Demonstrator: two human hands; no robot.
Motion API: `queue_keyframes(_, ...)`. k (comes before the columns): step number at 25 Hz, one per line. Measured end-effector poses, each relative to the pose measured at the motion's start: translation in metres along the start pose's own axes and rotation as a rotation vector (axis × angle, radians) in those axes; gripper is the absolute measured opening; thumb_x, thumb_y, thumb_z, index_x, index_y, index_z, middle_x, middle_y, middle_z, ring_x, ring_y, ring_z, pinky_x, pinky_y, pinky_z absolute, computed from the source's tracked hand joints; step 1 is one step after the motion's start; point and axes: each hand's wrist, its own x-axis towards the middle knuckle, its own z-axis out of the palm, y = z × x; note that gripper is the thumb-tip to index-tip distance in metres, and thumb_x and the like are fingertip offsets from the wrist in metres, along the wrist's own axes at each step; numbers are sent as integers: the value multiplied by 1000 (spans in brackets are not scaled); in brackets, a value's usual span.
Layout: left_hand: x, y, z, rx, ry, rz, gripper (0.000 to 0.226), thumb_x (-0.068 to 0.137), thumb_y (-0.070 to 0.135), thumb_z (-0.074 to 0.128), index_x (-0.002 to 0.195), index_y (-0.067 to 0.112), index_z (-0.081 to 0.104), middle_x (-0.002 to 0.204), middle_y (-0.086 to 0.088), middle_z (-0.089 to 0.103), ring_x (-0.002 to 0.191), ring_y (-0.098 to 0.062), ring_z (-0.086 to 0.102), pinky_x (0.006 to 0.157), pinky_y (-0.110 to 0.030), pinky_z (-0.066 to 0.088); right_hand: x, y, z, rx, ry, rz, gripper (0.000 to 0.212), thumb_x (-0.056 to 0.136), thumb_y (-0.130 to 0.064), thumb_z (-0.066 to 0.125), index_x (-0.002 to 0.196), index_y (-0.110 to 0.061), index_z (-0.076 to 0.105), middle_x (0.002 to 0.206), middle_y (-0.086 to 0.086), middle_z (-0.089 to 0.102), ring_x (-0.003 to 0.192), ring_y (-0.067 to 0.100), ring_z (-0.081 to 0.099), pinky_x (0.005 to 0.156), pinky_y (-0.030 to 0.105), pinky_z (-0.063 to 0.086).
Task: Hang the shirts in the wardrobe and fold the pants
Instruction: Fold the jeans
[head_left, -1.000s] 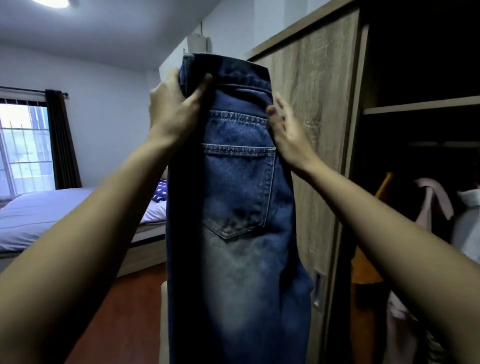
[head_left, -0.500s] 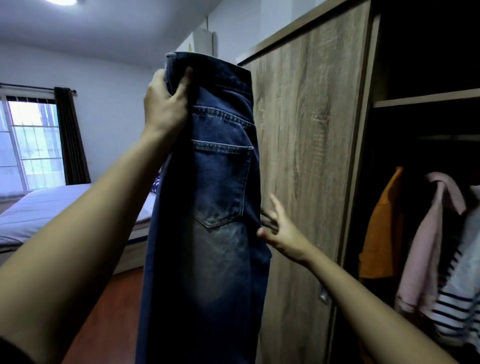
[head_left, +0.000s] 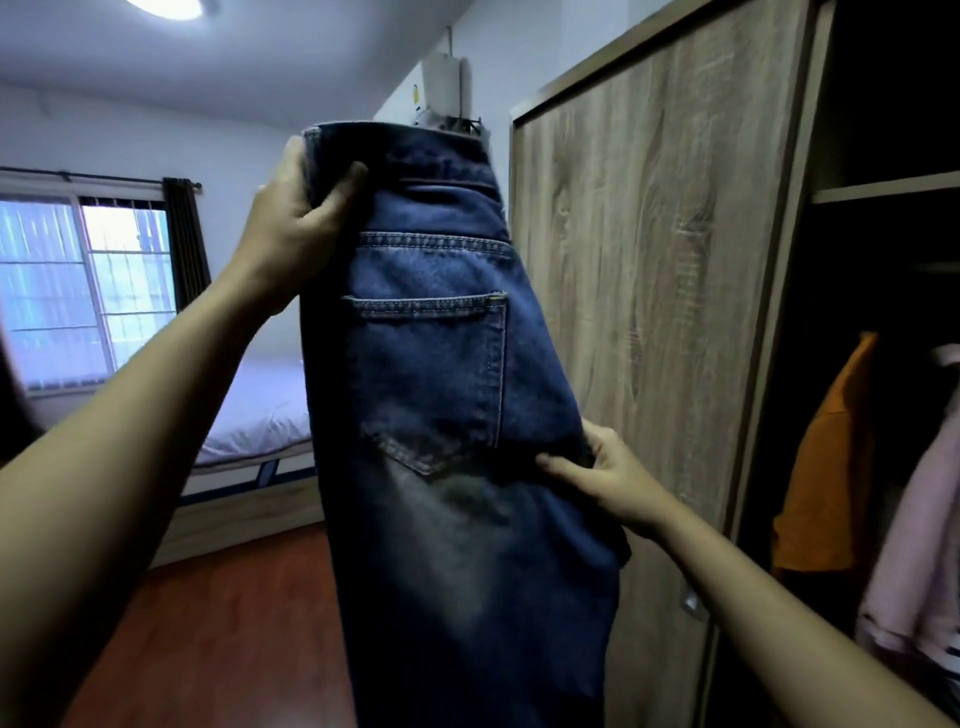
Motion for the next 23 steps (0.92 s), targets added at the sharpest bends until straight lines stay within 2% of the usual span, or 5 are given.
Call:
queue_keyframes(5,17,9,6,-410,-175,-648,36,92,47,48,107,15,55,64,5,72,61,-6,68,55,-20,56,14,-27,7,225,138,-83,9,88,-17,58,90,-10,64,78,-7,72,77,2,64,65,16,50)
queue_keyframes(8,-4,-31,26,-1034,-273,-807,91,77,74,39,131,2,50,118,-20,65,103,-32,66,82,-50,55,38,-40,-5,247,309,-68,12,90,-14,55,93,-13,67,86,-3,74,84,8,67,72,18,53)
queue_keyframes(12,-98,-63,75,-893,-473,-1037,82,65,79,54,104,9,70,117,-9,66,106,-25,63,91,-40,45,43,-36,-31,145,345,37,11,89,-13,58,96,-9,66,82,-4,74,80,8,69,66,18,52)
queue_keyframes(17,-115,-68,79,-831,-482,-869,63,55,9,78,114,-2,59,100,-15,65,89,-23,64,72,-27,55,12,-30,-58,12,180,282,19,81,-7,68,100,-6,66,90,7,74,84,18,70,66,24,56)
queue_keyframes(23,-113,-35,93,-592,-540,-919,27,79,26,71,92,3,67,87,-12,70,76,-19,66,80,-32,53,-6,-27,-70,39,416,264,10,87,-13,60,86,-7,68,73,2,74,73,16,69,62,21,56)
